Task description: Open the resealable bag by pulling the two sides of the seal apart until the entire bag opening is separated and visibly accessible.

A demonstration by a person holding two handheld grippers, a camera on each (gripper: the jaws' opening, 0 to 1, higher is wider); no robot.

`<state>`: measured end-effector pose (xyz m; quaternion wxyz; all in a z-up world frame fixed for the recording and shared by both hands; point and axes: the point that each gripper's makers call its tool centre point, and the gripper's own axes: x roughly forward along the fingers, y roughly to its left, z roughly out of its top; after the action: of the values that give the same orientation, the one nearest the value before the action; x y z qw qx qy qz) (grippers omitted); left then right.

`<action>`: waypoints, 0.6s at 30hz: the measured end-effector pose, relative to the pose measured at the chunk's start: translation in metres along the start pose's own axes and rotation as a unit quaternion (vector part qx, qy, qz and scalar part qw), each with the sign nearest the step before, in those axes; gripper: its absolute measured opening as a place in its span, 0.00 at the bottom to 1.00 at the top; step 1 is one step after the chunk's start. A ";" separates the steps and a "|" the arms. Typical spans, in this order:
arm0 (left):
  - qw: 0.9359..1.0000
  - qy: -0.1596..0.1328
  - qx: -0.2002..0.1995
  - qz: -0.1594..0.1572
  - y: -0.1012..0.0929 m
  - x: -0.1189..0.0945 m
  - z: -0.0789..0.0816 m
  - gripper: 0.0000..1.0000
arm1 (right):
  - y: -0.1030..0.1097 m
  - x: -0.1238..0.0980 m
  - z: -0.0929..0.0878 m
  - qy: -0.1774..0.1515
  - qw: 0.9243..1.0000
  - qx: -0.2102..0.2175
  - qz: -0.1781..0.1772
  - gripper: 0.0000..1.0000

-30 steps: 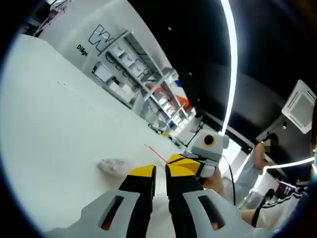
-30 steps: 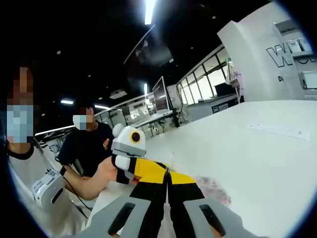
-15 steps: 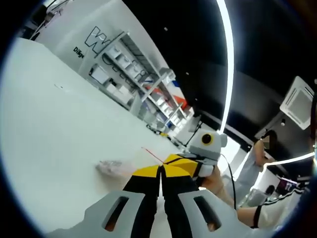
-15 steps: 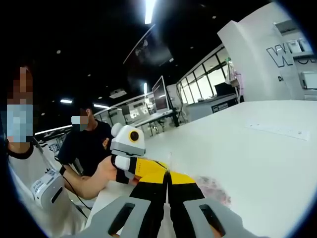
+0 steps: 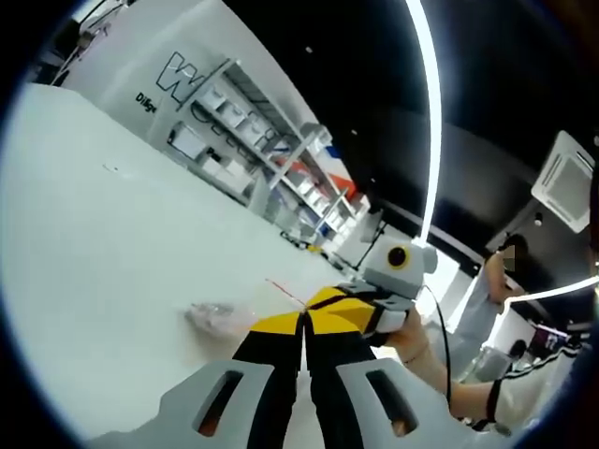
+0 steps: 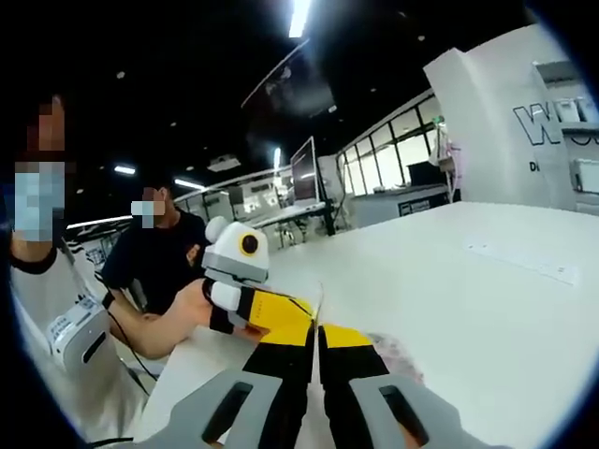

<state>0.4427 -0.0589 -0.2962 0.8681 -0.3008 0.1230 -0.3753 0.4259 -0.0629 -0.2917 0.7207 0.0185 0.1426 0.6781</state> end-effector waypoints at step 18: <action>1.000 0.005 0.008 0.003 0.000 0.000 -0.003 0.02 | 0.001 0.002 -0.004 0.011 1.000 -0.006 0.002 0.00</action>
<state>0.4415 -0.0596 -0.2984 0.8711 -0.2917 0.1256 -0.3747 0.4243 -0.0618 -0.2960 0.7183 0.0073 0.1461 0.6802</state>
